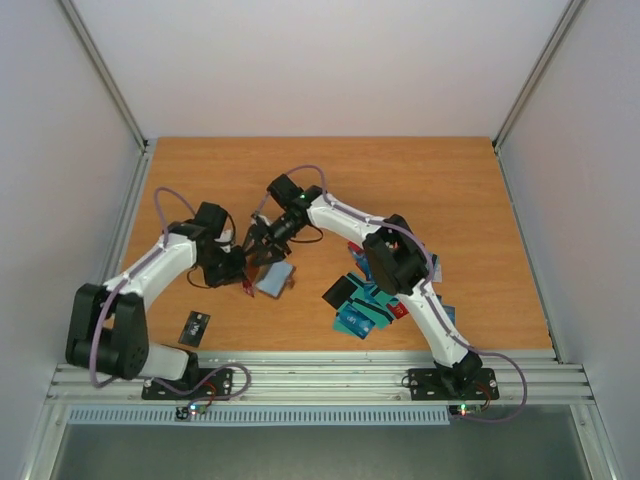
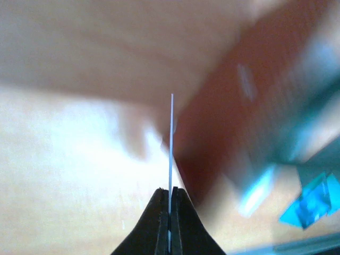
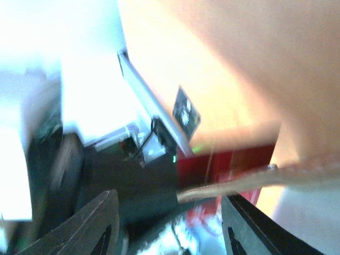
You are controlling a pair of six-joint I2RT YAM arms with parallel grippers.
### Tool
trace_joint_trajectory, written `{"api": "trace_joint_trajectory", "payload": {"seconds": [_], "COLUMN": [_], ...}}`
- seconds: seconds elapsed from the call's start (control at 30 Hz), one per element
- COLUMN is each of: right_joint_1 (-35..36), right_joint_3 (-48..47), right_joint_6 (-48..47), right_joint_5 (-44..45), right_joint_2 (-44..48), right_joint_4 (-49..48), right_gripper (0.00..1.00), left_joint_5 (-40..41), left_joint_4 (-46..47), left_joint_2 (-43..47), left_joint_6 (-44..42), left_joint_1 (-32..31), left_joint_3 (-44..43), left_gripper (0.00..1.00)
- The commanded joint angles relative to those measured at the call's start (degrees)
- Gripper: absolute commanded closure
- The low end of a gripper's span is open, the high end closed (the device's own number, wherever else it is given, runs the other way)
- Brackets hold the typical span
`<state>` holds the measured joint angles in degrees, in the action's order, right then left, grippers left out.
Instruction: Put the credit cards into the card holder
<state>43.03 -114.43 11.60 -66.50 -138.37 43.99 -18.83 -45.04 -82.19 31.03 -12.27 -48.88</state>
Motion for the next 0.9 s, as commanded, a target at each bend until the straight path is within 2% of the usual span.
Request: {"api": "trace_joint_trajectory", "payload": {"seconds": [0.0, 0.2, 0.4, 0.7, 0.87], "right_joint_1": [-2.05, -2.02, -2.05, -2.03, -2.03], "right_joint_3": [-9.52, -16.91, -20.60, -21.45, -21.86], "right_joint_6": [2.64, 2.07, 2.18, 2.16, 2.50], "right_joint_5": [8.61, 7.76, 7.00, 5.68, 5.50], "right_joint_2": [-7.64, -12.83, -15.97, -15.59, -15.44], "right_joint_4": [-4.22, -0.54, 0.64, 0.48, 0.66], "right_gripper": [0.46, 0.45, 0.45, 0.44, 0.44], "left_joint_5": [-7.11, -3.78, -1.87, 1.58, 2.43], "left_joint_4": [-17.93, -27.89, -23.91, -5.67, -1.72], "left_joint_2": [8.15, 15.22, 17.67, 5.55, -3.29], "left_joint_6": [-3.56, -2.58, -6.26, -7.16, -9.58], "left_joint_1": [-4.14, -4.12, -4.14, -2.12, -0.68], "left_joint_3": [-3.85, -9.79, -10.52, -9.43, -12.68], "left_gripper": [0.99, 0.99, 1.00, 1.00, 1.00]}}
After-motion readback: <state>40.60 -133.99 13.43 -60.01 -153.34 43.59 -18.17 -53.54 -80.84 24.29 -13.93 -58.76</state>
